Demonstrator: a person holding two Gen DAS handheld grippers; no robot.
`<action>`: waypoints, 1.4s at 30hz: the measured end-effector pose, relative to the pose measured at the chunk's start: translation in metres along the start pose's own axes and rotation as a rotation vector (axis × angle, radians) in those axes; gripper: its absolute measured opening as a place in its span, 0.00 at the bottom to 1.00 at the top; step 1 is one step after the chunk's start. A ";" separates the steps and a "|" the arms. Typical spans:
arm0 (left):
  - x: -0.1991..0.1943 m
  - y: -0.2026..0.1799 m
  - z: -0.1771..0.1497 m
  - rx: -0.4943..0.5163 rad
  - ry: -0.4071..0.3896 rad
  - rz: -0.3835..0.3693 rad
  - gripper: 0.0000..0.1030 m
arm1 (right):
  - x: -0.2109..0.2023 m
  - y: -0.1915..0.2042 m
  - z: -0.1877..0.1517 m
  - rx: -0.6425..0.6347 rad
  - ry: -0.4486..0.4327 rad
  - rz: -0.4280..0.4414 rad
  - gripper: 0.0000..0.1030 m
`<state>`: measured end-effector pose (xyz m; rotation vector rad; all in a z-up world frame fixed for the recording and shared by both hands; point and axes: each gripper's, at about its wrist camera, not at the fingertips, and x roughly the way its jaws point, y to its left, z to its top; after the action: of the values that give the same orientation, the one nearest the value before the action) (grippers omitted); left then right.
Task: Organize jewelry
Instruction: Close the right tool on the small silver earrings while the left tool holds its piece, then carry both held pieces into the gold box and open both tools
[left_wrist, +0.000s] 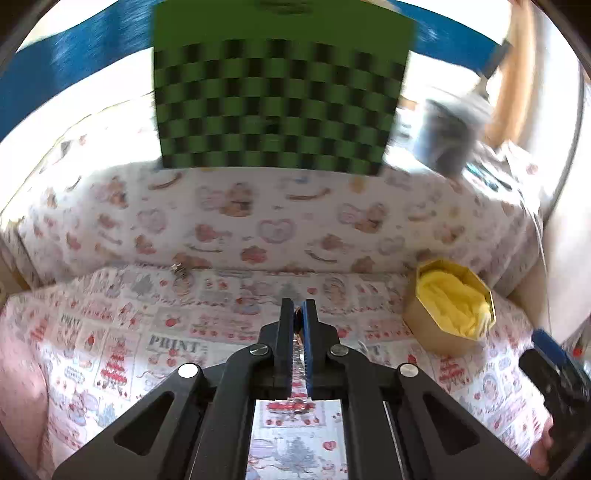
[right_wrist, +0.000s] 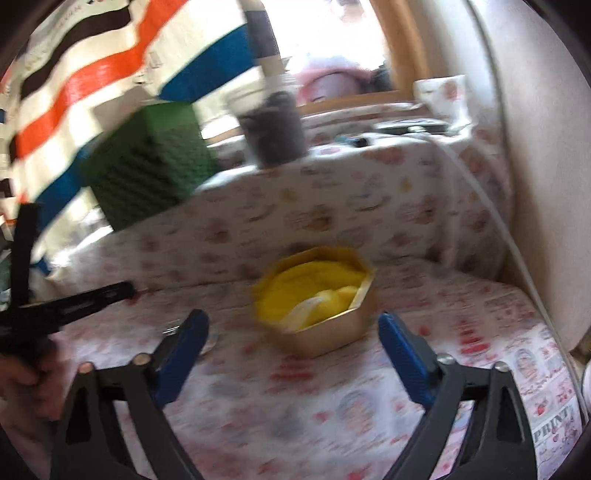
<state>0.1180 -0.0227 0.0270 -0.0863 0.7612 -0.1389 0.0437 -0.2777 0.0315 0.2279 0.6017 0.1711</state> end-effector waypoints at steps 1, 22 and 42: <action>0.001 0.005 -0.001 -0.016 0.014 -0.017 0.04 | 0.000 0.007 0.001 -0.026 0.013 0.020 0.69; 0.021 0.052 -0.014 -0.122 0.059 0.101 0.03 | 0.157 0.100 -0.005 -0.145 0.435 0.177 0.24; 0.006 0.036 -0.010 -0.095 0.026 0.084 0.04 | 0.111 0.073 0.030 -0.068 0.262 0.163 0.14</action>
<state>0.1184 0.0114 0.0114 -0.1426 0.7964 -0.0240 0.1444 -0.1879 0.0147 0.1898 0.8361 0.3828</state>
